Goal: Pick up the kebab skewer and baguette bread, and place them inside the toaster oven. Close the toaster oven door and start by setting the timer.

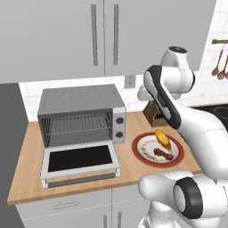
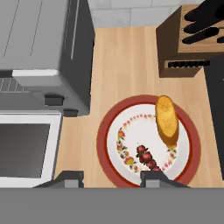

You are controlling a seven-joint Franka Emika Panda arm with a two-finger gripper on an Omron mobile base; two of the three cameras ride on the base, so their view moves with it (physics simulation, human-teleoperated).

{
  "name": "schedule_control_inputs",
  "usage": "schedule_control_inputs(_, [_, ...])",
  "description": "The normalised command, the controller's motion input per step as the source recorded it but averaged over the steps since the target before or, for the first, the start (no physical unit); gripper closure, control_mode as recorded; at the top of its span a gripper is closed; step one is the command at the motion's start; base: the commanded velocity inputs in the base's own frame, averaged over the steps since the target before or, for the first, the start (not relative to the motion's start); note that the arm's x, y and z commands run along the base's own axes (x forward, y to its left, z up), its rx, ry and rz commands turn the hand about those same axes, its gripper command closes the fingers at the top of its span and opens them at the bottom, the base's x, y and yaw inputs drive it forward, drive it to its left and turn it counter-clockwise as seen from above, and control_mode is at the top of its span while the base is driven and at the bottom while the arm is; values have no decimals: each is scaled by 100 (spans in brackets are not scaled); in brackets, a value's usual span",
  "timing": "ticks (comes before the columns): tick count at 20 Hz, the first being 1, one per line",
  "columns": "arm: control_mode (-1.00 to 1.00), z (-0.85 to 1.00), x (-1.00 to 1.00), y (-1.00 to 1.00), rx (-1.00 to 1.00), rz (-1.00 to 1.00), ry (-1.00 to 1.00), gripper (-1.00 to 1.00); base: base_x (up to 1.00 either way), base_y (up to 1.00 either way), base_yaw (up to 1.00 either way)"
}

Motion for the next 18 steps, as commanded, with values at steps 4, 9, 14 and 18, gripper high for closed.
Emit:
schedule_control_inputs(4, [-100,-8,-37,0,0,1,-1,-100,0,0,0])
schedule_control_inputs(9, [-100,-53,-76,85,0,2,-9,-100,0,0,0])
schedule_control_inputs(14, [-100,-36,-10,100,-7,0,-10,-100,0,0,0])
schedule_control_inputs(18, [-100,-28,12,100,-10,-1,-9,-100,0,0,0])
